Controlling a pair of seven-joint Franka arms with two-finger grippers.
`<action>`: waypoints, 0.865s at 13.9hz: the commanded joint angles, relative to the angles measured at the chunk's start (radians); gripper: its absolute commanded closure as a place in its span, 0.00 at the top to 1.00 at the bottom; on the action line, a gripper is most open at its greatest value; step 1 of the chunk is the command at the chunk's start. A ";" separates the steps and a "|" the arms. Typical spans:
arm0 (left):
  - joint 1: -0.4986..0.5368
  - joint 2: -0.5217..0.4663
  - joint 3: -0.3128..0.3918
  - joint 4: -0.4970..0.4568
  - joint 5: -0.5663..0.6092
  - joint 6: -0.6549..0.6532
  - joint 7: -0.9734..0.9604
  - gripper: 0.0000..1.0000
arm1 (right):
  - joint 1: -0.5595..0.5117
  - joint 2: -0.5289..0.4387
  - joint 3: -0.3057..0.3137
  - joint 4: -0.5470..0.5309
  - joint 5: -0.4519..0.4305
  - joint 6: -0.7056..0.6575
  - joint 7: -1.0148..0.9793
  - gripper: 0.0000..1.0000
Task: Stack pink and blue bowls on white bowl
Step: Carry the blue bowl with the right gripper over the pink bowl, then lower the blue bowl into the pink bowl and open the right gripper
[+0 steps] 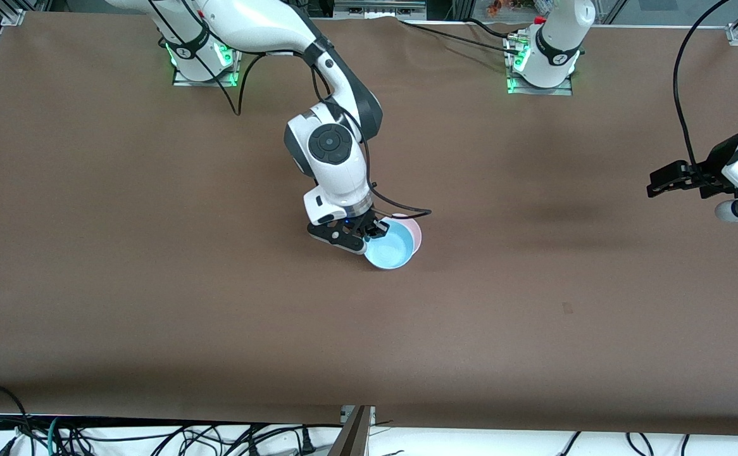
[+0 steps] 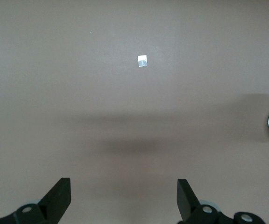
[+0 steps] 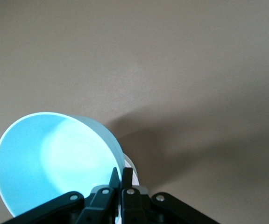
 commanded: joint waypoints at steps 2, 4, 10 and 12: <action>-0.004 0.010 0.002 0.025 0.003 -0.015 -0.008 1.00 | -0.005 0.043 0.035 0.034 0.008 0.053 0.023 0.00; -0.004 0.011 0.002 0.041 0.005 -0.015 -0.009 1.00 | -0.005 0.049 0.041 0.034 0.010 0.065 0.024 0.00; -0.004 0.017 0.000 0.046 0.003 -0.015 -0.008 1.00 | -0.005 0.063 0.049 0.034 0.008 0.062 0.020 0.00; -0.004 0.017 0.000 0.046 0.003 -0.015 -0.008 1.00 | -0.005 0.066 0.049 0.032 0.008 0.056 0.018 0.00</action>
